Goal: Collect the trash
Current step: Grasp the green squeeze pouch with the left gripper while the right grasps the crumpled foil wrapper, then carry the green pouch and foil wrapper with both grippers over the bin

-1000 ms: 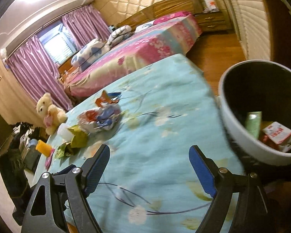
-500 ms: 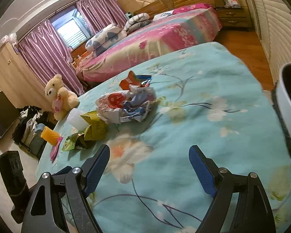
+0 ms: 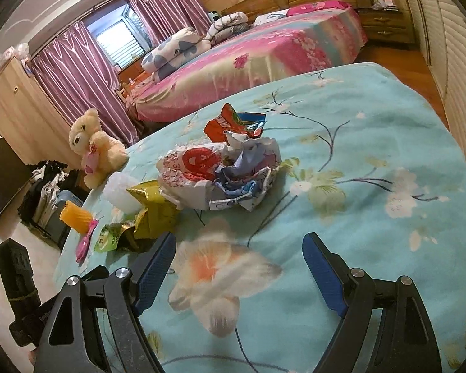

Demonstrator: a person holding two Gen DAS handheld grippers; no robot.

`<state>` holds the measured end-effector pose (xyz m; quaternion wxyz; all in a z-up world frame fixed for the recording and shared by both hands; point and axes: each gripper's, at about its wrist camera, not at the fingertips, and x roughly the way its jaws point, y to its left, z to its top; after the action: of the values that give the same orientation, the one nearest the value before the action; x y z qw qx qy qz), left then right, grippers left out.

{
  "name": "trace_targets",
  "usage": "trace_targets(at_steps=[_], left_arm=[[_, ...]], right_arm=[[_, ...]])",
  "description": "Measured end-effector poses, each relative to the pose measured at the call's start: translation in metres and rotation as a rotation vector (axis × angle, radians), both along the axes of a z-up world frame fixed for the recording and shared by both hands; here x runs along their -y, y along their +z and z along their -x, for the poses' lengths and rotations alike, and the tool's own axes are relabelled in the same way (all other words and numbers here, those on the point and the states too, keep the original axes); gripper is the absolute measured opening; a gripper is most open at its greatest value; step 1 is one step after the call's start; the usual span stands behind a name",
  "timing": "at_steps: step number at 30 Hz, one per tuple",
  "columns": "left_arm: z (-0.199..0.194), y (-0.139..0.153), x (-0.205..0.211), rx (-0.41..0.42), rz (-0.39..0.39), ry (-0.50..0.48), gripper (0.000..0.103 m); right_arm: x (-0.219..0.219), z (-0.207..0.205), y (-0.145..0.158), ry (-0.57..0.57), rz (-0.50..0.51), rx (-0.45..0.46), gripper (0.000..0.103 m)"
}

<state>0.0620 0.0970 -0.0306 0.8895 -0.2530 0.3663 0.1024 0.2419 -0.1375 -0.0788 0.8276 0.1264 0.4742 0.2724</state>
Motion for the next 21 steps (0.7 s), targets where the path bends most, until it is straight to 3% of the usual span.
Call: trace_targets(at_steps=[5, 10, 13, 14, 17, 21], left_arm=[[-0.008, -0.005, -0.019, 0.034, 0.099, 0.036, 0.068], [-0.021, -0.010, -0.030, 0.056, 0.138, 0.063, 0.068], [-0.032, -0.015, -0.031, 0.057, 0.134, 0.063, 0.045], [-0.036, -0.018, -0.031, 0.046, 0.130, 0.057, 0.029], [-0.041, -0.020, -0.028, 0.053, 0.119, 0.044, 0.020], [-0.037, -0.012, -0.019, 0.083, 0.060, 0.018, 0.016]], right_arm=[[-0.006, -0.012, -0.002, -0.006, -0.003, -0.006, 0.084], [-0.011, -0.025, -0.005, -0.020, 0.001, -0.007, 0.081], [-0.016, -0.033, -0.011, -0.015, 0.017, -0.017, 0.068], [-0.017, -0.035, -0.013, -0.012, 0.025, -0.023, 0.059], [-0.019, -0.036, -0.017, -0.010, 0.045, -0.023, 0.036], [-0.013, -0.027, -0.013, -0.002, 0.042, -0.004, 0.032]])
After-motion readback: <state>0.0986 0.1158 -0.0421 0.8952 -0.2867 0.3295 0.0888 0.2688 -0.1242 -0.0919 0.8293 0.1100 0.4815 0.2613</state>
